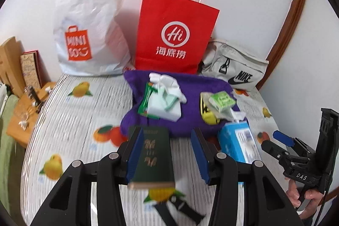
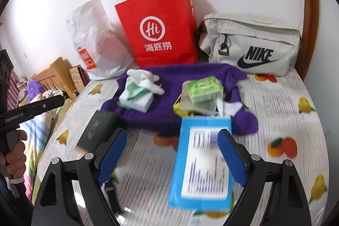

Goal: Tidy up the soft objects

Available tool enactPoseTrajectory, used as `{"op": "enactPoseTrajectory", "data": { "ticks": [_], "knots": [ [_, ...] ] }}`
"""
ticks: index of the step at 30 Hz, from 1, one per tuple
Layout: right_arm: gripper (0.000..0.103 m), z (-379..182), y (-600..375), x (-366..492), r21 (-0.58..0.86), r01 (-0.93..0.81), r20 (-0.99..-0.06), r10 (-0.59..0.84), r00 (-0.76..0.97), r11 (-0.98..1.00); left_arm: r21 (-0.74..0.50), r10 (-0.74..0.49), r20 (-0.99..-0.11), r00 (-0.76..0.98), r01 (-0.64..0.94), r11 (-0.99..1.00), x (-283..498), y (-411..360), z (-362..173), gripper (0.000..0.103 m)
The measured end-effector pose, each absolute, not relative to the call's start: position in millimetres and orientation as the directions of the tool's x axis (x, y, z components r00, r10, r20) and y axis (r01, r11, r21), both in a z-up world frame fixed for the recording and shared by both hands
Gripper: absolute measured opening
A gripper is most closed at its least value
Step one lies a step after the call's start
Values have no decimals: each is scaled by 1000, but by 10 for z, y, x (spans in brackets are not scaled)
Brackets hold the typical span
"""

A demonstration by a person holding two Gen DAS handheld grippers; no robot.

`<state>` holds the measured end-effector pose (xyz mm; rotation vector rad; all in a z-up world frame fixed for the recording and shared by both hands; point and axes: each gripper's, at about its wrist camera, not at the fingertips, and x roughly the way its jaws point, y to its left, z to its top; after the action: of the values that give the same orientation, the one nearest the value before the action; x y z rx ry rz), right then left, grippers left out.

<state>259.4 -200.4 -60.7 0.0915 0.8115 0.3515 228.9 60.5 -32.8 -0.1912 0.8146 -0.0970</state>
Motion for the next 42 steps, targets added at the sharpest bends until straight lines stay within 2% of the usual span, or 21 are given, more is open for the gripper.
{"op": "enactPoseTrajectory", "data": {
  "ticks": [10,15,19,22,34,37,39,42],
  "knots": [
    [86,-788,-1868,1903,217,-338,-689,389,612,916,-212,-121,-756,643,-65,975,1682,748,-715,44],
    [69,-1076,-1566,1701,184,-425,-722,415,554,886,-215,-99,-776,623,-114,970,1448,863,-919,44],
    [68,-1306,-1307,1644,170,-496,-761,433,483,852,-226,-95,-783,615,-139,964,1342,960,-1054,44],
    [62,-1442,-1145,1633,170,-549,-777,454,436,819,-238,-98,-785,611,-151,960,1287,1009,-1147,44],
    [50,-1808,-815,1760,95,-586,-832,388,397,805,-240,-110,-816,567,-159,958,1322,1129,-1409,44],
    [38,-1827,-677,1736,30,-609,-838,352,417,793,-247,-114,-812,573,-161,955,1327,1161,-1400,44],
    [21,-1828,-572,1700,1,-641,-839,349,417,767,-254,-119,-811,573,-161,954,1325,1168,-1400,44],
    [21,-1817,-552,1721,26,-642,-844,361,397,766,-250,-118,-813,570,-159,955,1295,1146,-1401,44]
  ]
}}
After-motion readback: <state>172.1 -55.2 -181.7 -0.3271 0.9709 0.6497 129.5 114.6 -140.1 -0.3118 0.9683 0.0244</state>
